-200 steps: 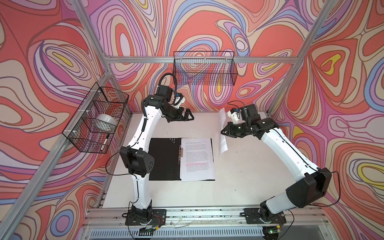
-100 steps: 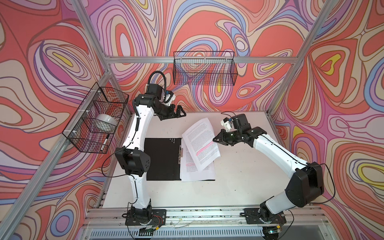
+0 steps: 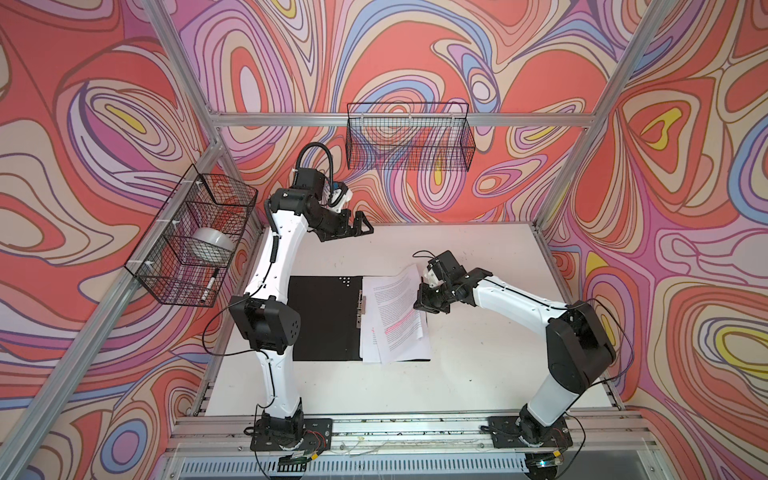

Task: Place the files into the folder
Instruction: 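Lower the sheet onto the stack with the right gripper while the left lowers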

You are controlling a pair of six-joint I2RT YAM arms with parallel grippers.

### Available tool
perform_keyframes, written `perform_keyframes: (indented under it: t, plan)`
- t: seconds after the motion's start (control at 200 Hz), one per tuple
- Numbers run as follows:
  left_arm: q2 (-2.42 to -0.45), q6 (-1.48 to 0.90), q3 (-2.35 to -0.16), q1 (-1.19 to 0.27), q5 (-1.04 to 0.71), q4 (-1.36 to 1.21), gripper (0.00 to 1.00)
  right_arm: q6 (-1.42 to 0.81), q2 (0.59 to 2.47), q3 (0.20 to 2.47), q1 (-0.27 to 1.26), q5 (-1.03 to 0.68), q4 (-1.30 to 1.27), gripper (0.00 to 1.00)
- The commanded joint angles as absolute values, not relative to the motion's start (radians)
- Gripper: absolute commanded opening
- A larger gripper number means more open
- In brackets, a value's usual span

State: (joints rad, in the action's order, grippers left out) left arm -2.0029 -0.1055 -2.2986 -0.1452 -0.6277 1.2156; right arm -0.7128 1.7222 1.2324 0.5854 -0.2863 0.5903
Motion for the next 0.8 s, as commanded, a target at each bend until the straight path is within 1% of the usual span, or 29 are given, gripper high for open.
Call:
perform_keyframes:
  t: [0.0, 0.09, 0.351, 0.381, 0.421, 0.596, 0.706, 0.796]
  plan:
    - [-1.979, -0.106, -2.292, -0.146, -0.653, 1.238, 1.0, -0.743, 1.727, 1.259, 0.603, -0.153, 0.669, 0.11]
    - [-1.984, -0.109, -2.292, -0.146, -0.663, 1.238, 1.0, -0.763, 1.725, 1.25, 0.612, -0.138, 0.677, 0.15]
    - [-1.991, -0.115, -2.29, -0.146, -0.679, 1.236, 1.0, -0.784, 1.74, 1.259, 0.653, -0.136, 0.696, 0.32]
    - [-1.991, -0.115, -2.29, -0.146, -0.68, 1.236, 1.0, -0.785, 1.742, 1.262, 0.659, -0.131, 0.7, 0.36]
    - [-1.993, -0.115, -2.29, -0.146, -0.681, 1.235, 1.0, -0.786, 1.744, 1.264, 0.664, -0.125, 0.709, 0.38]
    - [-1.993, -0.12, -2.285, -0.146, -0.695, 1.234, 1.0, -0.787, 1.748, 1.247, 0.675, -0.12, 0.715, 0.34]
    - [-1.99, -0.117, -2.271, -0.146, -0.69, 1.229, 1.0, -0.789, 1.747, 1.225, 0.681, -0.129, 0.713, 0.23]
    - [-1.976, -0.11, -2.23, -0.146, -0.669, 1.206, 1.0, -0.797, 1.743, 1.195, 0.686, -0.132, 0.706, 0.19]
